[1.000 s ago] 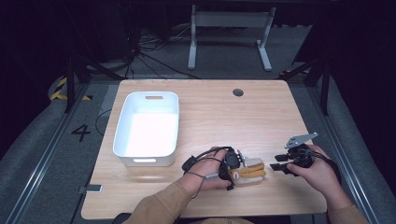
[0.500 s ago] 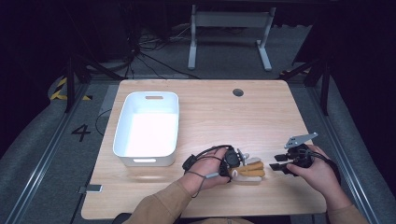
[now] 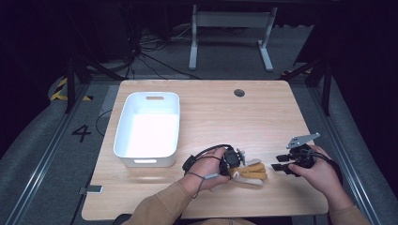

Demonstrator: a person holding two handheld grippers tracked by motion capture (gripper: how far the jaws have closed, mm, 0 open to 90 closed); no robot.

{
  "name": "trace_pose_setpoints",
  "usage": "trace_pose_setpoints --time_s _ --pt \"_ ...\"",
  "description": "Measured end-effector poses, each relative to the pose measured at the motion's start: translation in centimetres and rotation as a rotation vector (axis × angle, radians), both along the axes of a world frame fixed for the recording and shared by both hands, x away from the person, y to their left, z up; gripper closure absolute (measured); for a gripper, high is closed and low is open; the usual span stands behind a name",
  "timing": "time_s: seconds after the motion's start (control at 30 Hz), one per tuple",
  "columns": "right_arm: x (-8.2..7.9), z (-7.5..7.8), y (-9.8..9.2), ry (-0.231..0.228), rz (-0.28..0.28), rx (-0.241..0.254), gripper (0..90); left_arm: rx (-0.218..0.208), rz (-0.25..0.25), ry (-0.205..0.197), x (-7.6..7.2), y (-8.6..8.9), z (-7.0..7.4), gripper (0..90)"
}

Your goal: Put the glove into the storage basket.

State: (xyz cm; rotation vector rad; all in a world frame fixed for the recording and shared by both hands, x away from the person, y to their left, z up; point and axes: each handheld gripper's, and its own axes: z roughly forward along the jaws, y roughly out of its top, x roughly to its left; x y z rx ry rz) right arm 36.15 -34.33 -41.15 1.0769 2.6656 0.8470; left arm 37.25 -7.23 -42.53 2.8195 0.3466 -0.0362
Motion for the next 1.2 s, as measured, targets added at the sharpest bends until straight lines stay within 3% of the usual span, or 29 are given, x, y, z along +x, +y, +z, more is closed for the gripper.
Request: trace_pose_setpoints --time_s 0.3,0.47,0.63,0.87,0.97,1.2 --pt "0.1 0.1 -0.2 -0.003 -0.006 0.005 54.7 -0.037 0.034 0.010 0.0 1.1 2.1 74.1" --pt "0.4 0.0 -0.1 0.002 -0.006 0.006 54.7 -0.057 0.094 0.021 0.5 2.3 3.1 74.1" --pt "1.0 -0.1 0.2 0.006 0.000 0.010 54.7 -0.059 0.149 -0.001 0.8 3.6 4.6 74.0" --pt "1.9 -0.3 0.7 0.014 0.015 0.010 54.7 -0.064 0.220 0.020 1.4 5.1 5.8 74.0" --pt "2.2 -0.2 0.8 0.016 0.021 0.012 54.7 -0.087 0.271 0.043 1.6 5.7 6.4 73.7" --pt "2.7 -0.6 1.0 0.025 0.026 0.012 54.7 -0.087 0.340 0.032 2.2 6.9 7.9 73.5"
